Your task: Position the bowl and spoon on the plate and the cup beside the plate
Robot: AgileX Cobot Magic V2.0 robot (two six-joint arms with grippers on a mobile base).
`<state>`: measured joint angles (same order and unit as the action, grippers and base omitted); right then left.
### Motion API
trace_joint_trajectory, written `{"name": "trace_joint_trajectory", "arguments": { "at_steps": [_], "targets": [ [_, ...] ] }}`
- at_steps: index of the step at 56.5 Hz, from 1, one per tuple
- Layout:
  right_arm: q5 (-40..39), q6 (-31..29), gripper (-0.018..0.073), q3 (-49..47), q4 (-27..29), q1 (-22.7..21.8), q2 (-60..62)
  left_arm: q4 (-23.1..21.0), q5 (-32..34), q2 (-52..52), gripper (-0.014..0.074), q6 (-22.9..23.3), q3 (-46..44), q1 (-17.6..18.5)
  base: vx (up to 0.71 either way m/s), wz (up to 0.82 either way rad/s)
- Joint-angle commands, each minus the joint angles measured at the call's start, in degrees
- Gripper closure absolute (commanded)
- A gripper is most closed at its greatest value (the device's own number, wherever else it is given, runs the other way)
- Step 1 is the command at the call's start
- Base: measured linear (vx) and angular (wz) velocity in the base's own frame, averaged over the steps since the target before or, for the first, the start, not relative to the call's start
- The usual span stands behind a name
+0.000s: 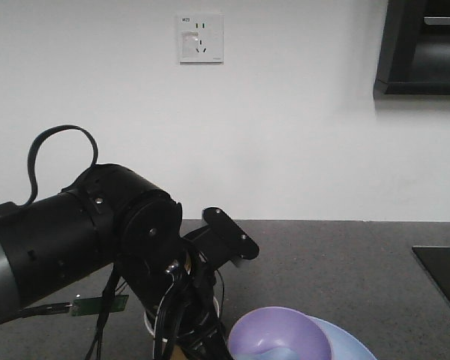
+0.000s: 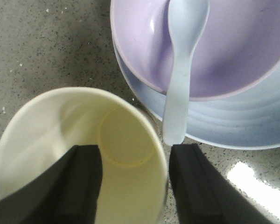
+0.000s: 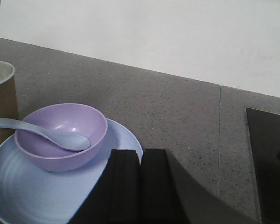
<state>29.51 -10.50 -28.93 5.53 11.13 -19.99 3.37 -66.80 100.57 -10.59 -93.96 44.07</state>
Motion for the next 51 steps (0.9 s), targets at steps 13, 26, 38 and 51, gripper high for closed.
{"name": "trace_joint_trajectory", "arguments": {
  "at_steps": [13,26,38,51],
  "targets": [
    [-4.63,-0.36,0.0568,-1.55,-0.54,-0.16,-0.85,0.10,1.35,-6.35,0.0122,0.19,-1.92,0.29,0.00,0.00],
    [-4.69,-0.36,0.0568,-1.55,-0.54,-0.16,-0.85,0.10,1.42,-12.80,0.0152,0.19,-1.92,0.29,0.00,0.00],
    [-6.14,-0.36,0.0568,-1.55,-0.54,-0.16,-0.85,2.14,2.22,-21.89,0.0373,0.15,-1.92,0.29,0.00,0.00],
    [-7.14,-0.36,0.0568,-1.55,-0.54,-0.16,-0.85,3.70,9.71,-34.25,0.0605,0.43,8.19,0.29,0.00,0.00]
  ]
}}
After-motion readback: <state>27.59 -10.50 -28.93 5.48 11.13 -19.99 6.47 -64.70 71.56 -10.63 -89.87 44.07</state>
